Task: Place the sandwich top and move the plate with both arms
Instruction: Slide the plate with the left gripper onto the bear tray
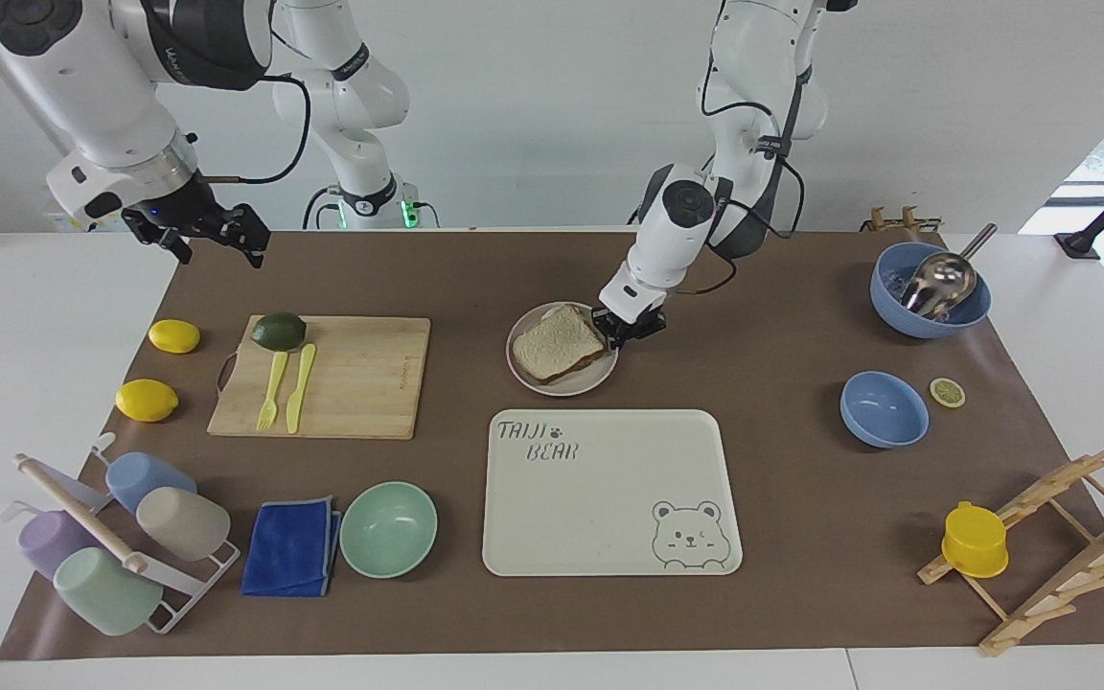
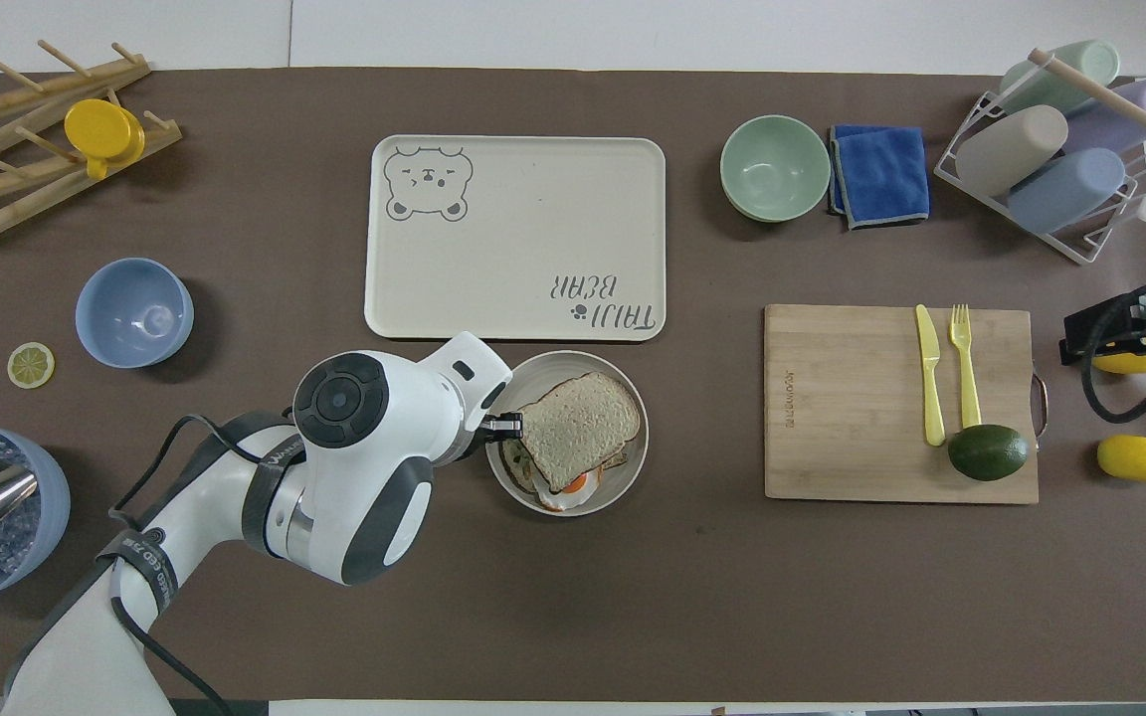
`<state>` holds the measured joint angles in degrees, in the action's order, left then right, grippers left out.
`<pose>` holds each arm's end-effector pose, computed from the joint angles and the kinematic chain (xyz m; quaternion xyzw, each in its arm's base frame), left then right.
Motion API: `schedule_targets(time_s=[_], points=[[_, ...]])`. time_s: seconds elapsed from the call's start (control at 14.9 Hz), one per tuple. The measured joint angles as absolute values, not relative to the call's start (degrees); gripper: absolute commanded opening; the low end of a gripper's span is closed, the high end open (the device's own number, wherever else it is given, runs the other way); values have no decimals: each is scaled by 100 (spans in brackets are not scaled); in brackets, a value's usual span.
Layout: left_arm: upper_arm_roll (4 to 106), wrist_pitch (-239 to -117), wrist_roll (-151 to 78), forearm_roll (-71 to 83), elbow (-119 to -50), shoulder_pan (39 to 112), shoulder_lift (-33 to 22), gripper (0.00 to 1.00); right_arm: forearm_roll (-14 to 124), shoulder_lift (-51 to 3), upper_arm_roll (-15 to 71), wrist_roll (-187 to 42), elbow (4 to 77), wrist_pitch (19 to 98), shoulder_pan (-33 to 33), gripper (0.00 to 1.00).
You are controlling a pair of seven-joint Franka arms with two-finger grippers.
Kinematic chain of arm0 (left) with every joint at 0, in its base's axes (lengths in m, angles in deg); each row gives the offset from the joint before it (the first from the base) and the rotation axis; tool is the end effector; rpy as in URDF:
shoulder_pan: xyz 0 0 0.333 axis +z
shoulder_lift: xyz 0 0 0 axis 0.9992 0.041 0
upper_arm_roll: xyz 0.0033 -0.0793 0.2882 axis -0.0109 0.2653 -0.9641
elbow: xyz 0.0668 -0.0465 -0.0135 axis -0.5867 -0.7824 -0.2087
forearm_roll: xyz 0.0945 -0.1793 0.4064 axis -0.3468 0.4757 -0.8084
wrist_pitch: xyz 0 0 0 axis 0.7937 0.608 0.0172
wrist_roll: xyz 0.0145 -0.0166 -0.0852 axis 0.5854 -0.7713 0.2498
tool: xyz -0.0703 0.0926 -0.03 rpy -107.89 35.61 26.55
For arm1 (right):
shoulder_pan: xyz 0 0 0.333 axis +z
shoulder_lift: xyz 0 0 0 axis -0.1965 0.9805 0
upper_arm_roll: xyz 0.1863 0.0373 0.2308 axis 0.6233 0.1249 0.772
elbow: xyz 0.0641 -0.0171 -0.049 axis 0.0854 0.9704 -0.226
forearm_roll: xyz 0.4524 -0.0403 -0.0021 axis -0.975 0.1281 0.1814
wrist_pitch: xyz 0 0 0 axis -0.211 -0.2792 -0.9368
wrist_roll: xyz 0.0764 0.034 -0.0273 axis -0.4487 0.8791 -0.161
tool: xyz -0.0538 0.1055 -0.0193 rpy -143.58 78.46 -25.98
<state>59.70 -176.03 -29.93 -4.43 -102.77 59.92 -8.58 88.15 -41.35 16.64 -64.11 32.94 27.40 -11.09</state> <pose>0.4753 -0.3473 0.2529 0.9947 -0.0260 -0.0293 0.0954 0.5922 -0.0470 0.5527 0.9964 -0.0396 -0.0721 0.0193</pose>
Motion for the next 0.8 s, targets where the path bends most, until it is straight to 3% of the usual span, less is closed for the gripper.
schedule_targets(time_s=[0.47,0.8], points=[[5944,-16675,-3722,-65,-9340,6708,-834,0,8815,-4138,1659,-6411,3290,2730,-1163,100],[5918,-16355,-3882,6,-8240,7224,-307,0,8815,-4138,1659,-6411,3290,2730,-1164,100]])
